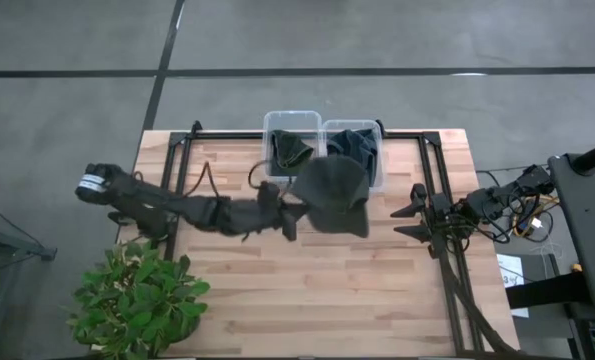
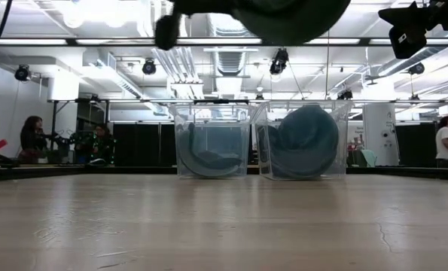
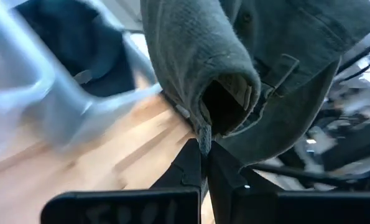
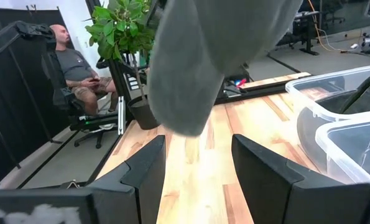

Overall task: Pick & Place hat
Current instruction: Put the dark gray cap into the left transparent bin

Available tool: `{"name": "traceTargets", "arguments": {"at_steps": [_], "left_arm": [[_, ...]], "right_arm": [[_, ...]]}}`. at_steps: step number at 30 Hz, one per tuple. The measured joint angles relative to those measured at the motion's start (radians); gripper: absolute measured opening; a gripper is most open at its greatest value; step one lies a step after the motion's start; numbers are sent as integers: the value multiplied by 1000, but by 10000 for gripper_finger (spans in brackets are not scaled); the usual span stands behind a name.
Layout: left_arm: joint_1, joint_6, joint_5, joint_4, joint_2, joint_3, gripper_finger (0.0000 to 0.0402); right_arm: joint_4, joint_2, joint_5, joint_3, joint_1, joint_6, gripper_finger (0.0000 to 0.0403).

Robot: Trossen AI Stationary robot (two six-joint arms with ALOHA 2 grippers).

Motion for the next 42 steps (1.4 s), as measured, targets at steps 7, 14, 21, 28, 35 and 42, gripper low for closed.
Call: {"name": "traceTargets", "arguments": {"at_steps": [7,14,21,28,35,42], "left_arm": [[178,96,324,253,-2,0,5],[315,153,613,403,-2,0,5],[381,177,848,564,-1,-1,5],[379,197,980,739,-1,-1,5],[362,181,1059,847,0,-1,5],[340,185,1096,892,0,-1,5]], "right_arm": [[0,0,0,0,0,4,180],[0,0,0,0,0,4,179],[0,0,0,0,0,0,178],[0,0,1,0,0,9,180],[0,0,7,0,0,12,179],[0,0,8,0,0,12,180]]}}
